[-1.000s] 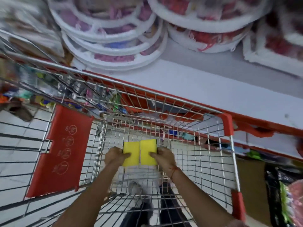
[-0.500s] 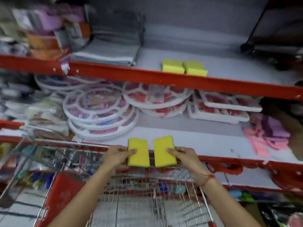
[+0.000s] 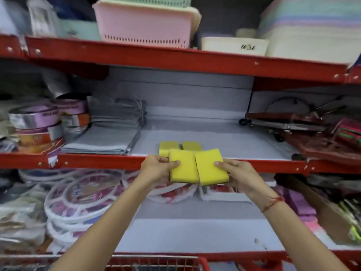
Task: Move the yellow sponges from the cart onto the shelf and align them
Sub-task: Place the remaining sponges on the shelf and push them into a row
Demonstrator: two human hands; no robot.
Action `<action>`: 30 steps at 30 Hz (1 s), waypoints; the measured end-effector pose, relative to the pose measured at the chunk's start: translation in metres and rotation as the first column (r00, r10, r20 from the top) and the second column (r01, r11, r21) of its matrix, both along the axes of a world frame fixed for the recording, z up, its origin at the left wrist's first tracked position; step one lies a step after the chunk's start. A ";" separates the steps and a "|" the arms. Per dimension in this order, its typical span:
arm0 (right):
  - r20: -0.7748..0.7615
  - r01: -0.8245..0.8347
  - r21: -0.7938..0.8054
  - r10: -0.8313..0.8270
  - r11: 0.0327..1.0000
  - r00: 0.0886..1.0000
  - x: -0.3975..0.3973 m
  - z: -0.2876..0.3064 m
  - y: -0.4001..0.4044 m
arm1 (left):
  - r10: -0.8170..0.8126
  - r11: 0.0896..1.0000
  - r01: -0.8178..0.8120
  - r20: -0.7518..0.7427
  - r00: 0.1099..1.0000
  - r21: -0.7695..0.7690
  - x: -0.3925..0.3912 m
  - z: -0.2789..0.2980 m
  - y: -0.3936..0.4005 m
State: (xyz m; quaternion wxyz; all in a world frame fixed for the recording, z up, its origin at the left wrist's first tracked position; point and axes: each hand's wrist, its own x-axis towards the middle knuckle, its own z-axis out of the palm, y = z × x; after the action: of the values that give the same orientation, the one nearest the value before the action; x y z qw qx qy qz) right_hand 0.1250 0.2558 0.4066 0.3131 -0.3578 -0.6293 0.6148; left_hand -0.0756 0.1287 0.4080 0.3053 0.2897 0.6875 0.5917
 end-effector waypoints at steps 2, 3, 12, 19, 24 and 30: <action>-0.009 0.040 0.026 -0.040 0.999 0.999 0.006 0.016 0.024 | -0.014 1.000 0.014 -0.011 1.000 0.012 0.012 0.020 0.024; -0.014 0.062 0.037 -0.062 0.997 0.998 0.007 0.023 0.036 | -0.013 1.000 0.014 -0.035 0.999 0.011 0.015 0.027 0.037; 0.066 0.186 0.109 -0.194 0.976 0.979 0.013 0.042 0.141 | -0.037 0.996 0.019 -0.207 0.978 -0.084 0.052 0.065 0.132; 0.282 0.219 0.206 -0.272 0.954 0.920 0.022 0.014 0.211 | -0.122 0.959 -0.012 -0.447 0.886 -0.285 0.067 0.049 0.186; 0.482 0.178 0.349 -0.339 0.920 0.808 0.024 0.017 0.207 | -0.156 0.935 -0.090 -0.627 0.764 -0.343 0.059 0.040 0.205; 0.505 -0.060 0.634 -0.354 0.771 0.787 -0.023 0.031 0.188 | -0.188 0.936 -0.147 -0.810 0.556 -0.319 0.013 0.052 0.191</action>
State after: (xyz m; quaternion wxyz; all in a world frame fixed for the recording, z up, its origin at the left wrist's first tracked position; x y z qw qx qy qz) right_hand 0.1020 0.4435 0.4380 0.2473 -0.4609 -0.8285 0.1999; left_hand -0.0630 0.3195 0.4604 -0.0014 0.4829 0.8396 0.2488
